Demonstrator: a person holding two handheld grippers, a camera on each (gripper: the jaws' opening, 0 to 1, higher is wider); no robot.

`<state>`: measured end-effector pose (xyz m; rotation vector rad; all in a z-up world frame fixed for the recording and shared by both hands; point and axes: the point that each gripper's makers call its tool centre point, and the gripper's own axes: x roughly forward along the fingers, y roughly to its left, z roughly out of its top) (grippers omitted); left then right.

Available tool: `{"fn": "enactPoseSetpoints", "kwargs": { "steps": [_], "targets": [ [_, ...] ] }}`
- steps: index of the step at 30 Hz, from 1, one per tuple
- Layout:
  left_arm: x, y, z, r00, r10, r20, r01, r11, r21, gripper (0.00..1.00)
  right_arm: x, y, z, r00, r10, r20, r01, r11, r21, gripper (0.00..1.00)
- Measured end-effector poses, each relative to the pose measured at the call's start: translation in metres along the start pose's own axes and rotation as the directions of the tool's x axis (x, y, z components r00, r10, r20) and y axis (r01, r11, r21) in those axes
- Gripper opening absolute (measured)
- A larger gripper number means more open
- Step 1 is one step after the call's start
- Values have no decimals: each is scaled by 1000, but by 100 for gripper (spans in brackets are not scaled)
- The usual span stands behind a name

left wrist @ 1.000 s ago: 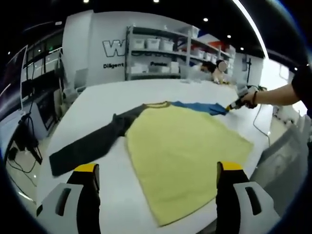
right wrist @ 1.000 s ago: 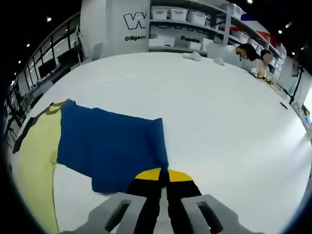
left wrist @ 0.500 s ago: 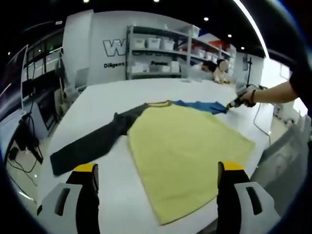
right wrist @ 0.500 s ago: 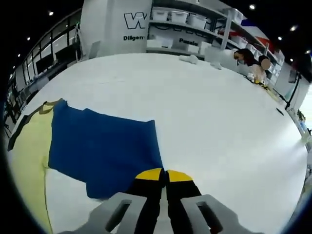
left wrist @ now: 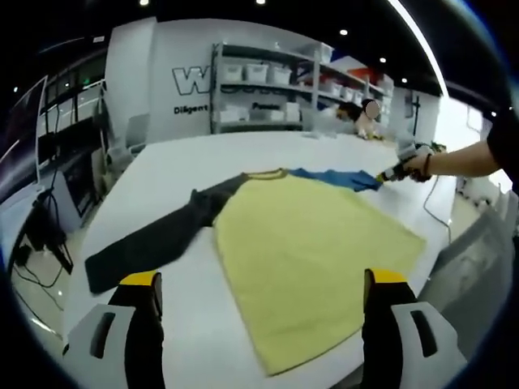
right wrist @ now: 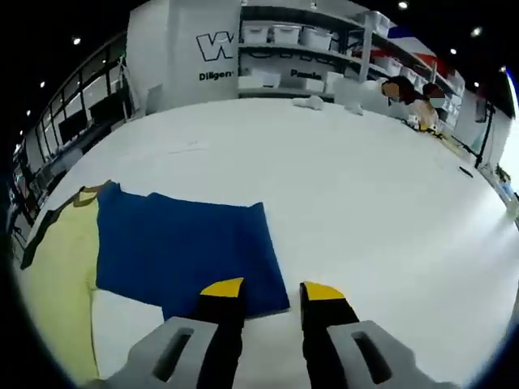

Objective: Fold the garment on the visible template until the final outline fits inside the template.

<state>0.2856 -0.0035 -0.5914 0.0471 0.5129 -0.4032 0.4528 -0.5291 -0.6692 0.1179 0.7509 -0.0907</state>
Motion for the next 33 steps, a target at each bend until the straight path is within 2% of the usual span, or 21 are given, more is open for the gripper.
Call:
{"fn": "enactPoseSetpoints", "kwargs": {
  "steps": [3,10,13,15,19,23,26,29,33],
  "targets": [
    [-1,-3,3,1000,-14,14,14,1000,-6,99,-5,9,0,999,31,16,-31,999,11,42],
    [-2,-6,3,1000,-18,8,18,1000,0,99,-15,40,-5,993,118,7,-117,986,-117,58],
    [-2,-6,2,1000,-17,3,17,1000,6,99,-20,55,-3,988,155,-2,-152,968,-201,52],
    [-3,-6,2,1000,-17,1,17,1000,4,99,-21,63,-1,987,160,-3,-155,954,-257,53],
    [-4,-8,2,1000,-19,3,18,1000,8,99,-17,74,-3,983,184,-18,-181,944,-276,51],
    [-6,-7,2,1000,-20,-3,20,1000,13,99,-9,70,-5,987,160,-31,-162,942,-295,38],
    [-6,-7,2,1000,-17,-3,17,1000,18,99,-5,65,-11,989,135,-65,-148,941,-304,31],
    [-7,-5,4,1000,-10,10,10,1000,9,99,-4,58,-19,990,91,-104,-124,916,-381,21],
    [-8,-4,3,1000,-11,6,10,1000,16,99,-5,64,-17,991,99,-92,-127,914,-386,12]
  ]
}}
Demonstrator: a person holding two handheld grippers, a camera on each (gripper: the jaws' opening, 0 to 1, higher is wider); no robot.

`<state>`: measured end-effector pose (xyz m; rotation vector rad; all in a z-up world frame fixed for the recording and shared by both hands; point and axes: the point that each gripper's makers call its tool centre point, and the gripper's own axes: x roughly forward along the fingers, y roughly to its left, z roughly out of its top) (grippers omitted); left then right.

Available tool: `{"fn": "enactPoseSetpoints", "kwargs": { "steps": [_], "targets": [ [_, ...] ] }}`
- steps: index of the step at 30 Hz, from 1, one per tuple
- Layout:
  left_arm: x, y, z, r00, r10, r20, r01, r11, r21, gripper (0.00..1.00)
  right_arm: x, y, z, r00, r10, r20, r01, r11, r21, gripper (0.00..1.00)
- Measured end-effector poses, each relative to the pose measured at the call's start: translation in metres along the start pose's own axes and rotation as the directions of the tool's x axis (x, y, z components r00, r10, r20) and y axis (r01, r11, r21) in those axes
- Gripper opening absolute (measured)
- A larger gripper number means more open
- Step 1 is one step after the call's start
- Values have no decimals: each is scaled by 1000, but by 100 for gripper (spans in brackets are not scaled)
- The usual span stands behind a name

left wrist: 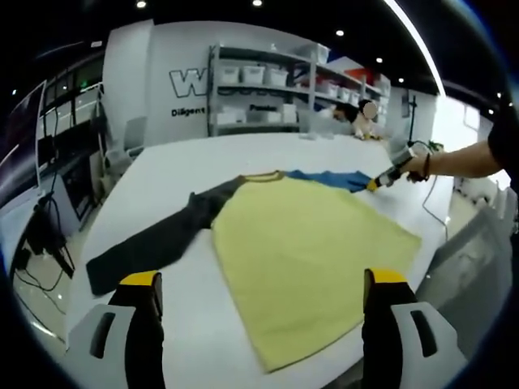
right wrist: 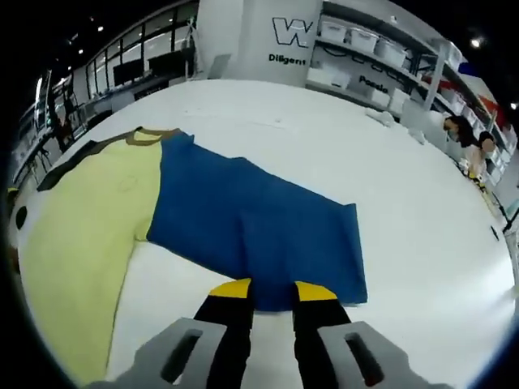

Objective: Fold the garment on the visible template until the final outline fits inside the template.

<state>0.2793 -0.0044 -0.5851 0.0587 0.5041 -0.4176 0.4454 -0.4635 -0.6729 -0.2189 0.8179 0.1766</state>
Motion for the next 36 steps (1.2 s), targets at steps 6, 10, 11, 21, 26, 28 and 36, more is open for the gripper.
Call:
{"fn": "enactPoseSetpoints", "kwargs": {
  "steps": [6,10,11,21,26,28,36],
  "targets": [
    [0,-1,-2,1000,-5,-7,5,1000,0,99,-4,1,3,1000,-9,-14,8,1000,-27,0],
    [0,-5,-4,999,-30,-24,30,999,14,99,-9,-2,9,1000,-17,-14,17,999,-46,0],
    [-1,-5,-3,999,-31,-25,31,999,20,99,-10,-2,10,1000,-14,-14,14,999,-39,0],
    [0,-8,-4,999,-39,-20,39,999,22,99,-19,-3,40,1000,12,15,-15,988,157,0],
    [1,-10,-2,999,-45,-9,45,999,22,99,-23,-1,57,999,27,32,-34,976,215,0],
    [1,-10,-1,999,-45,-5,45,999,23,99,-26,5,64,998,43,42,-52,968,246,0],
    [2,-10,-1,999,-49,-3,49,999,17,99,-28,25,94,992,93,84,-115,944,309,0]
  ]
}}
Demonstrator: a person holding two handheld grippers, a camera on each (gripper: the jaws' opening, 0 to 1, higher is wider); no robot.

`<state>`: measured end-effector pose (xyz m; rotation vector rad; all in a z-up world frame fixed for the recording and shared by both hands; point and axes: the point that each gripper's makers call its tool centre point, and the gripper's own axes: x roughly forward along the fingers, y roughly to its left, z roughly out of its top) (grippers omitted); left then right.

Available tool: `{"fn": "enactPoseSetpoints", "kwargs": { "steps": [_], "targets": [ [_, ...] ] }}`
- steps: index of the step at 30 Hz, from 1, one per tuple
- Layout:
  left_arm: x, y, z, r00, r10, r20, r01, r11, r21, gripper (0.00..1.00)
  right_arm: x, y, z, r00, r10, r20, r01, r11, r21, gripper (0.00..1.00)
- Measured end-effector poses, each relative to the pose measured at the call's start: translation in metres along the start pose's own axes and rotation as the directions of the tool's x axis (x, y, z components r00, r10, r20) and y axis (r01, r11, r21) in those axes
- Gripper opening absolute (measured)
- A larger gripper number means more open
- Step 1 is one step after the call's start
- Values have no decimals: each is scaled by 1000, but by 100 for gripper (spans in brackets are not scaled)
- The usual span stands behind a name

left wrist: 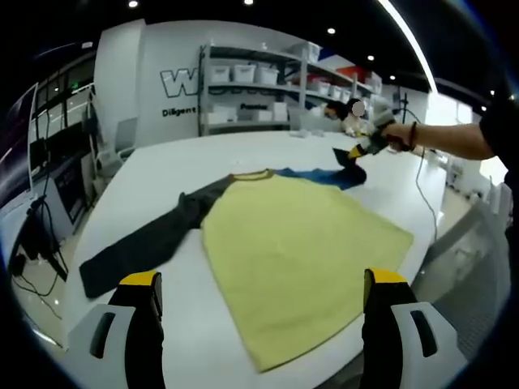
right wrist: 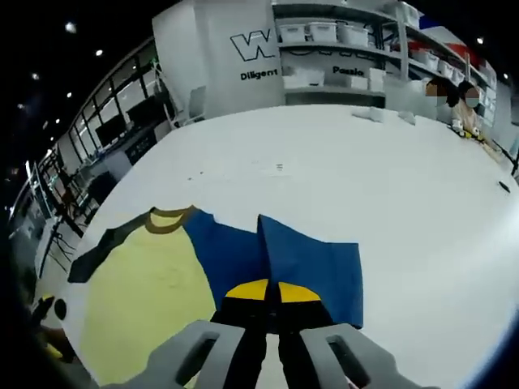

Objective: Fold the garment on the visible template until the final outline fits inside the template.

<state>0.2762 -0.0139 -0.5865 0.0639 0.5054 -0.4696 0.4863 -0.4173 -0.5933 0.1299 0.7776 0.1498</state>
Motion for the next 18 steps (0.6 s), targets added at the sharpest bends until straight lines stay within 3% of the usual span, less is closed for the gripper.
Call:
{"fn": "enactPoseSetpoints", "kwargs": {
  "steps": [8,18],
  "targets": [
    [-2,2,3,1000,-4,7,4,1000,3,99,5,41,22,998,65,21,-65,998,8,0],
    [-4,4,4,1000,0,7,0,1000,10,99,13,112,41,981,185,54,-186,983,-2,0]
  ]
}}
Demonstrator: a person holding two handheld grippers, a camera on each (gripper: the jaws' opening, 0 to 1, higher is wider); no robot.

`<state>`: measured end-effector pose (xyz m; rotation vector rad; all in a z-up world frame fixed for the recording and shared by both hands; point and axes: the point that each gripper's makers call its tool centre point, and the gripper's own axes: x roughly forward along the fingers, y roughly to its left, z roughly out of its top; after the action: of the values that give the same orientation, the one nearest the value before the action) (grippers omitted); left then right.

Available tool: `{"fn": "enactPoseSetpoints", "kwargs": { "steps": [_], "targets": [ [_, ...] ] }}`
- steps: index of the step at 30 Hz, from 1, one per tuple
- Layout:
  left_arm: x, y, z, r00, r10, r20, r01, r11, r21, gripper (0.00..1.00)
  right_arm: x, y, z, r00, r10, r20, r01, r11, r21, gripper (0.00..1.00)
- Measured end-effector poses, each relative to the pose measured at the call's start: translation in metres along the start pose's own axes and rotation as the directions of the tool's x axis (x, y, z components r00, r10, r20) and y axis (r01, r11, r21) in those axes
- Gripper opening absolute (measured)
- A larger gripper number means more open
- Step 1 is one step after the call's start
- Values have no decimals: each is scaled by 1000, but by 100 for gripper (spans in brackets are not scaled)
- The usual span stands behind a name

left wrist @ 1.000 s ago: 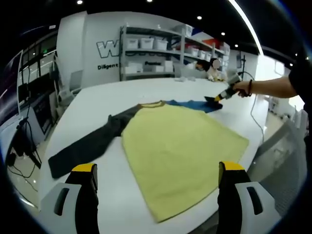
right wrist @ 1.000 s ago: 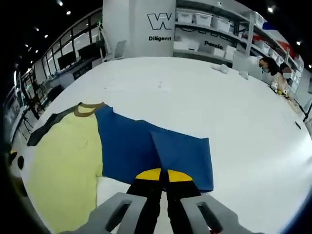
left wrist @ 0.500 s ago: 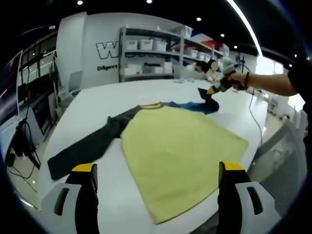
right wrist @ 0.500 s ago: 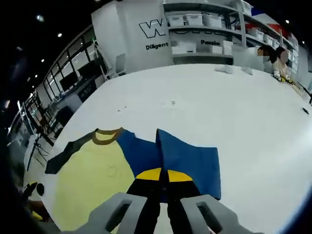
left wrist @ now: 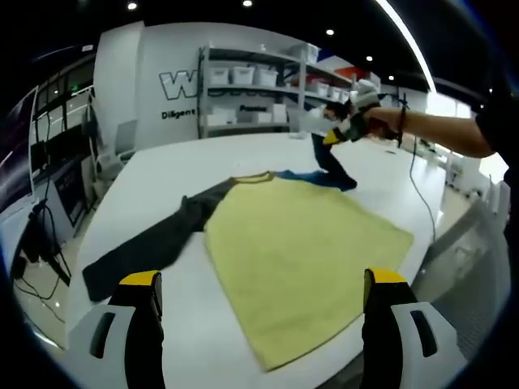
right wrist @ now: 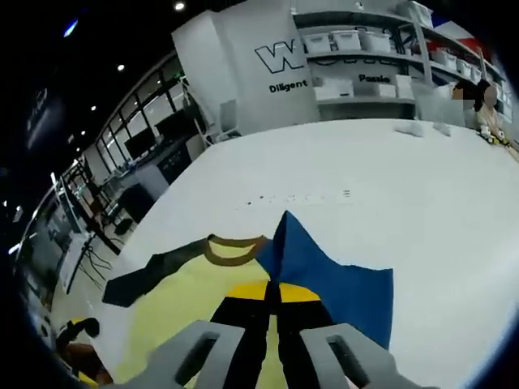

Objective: Fold the garment on the visible template until the final outline fits inside the template.

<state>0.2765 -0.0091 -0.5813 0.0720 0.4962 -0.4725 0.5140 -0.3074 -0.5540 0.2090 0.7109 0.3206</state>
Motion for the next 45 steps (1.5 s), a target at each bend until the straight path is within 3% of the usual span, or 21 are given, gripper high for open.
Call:
{"fn": "enactPoseSetpoints", "kwargs": {
  "steps": [12,17,22,29,31,37,43,45],
  "targets": [
    [-2,6,3,1000,12,-4,-12,999,30,99,30,95,2,990,138,-9,-138,990,-15,0],
    [-4,8,1,1000,20,-10,-20,999,29,99,35,125,-2,986,166,-17,-167,985,-40,0],
    [-4,10,-4,999,26,-18,-26,999,23,99,40,151,-13,985,169,-38,-172,979,-111,0],
    [-2,9,-3,1000,24,-16,-23,999,22,99,44,189,-34,980,184,-71,-196,949,-246,0],
    [-2,8,-4,1000,22,-18,-22,1000,22,99,46,195,-40,980,184,-80,-198,946,-256,0],
    [-2,8,-5,1000,23,-19,-22,1000,17,99,52,207,-66,978,166,-126,-202,907,-369,0],
    [-2,8,-8,999,24,-22,-24,1000,7,99,71,212,-80,974,155,-166,-212,887,-410,0],
    [-2,8,-8,1000,24,-19,-24,1000,4,99,77,212,-93,972,144,-188,-214,875,-434,0]
  ]
}}
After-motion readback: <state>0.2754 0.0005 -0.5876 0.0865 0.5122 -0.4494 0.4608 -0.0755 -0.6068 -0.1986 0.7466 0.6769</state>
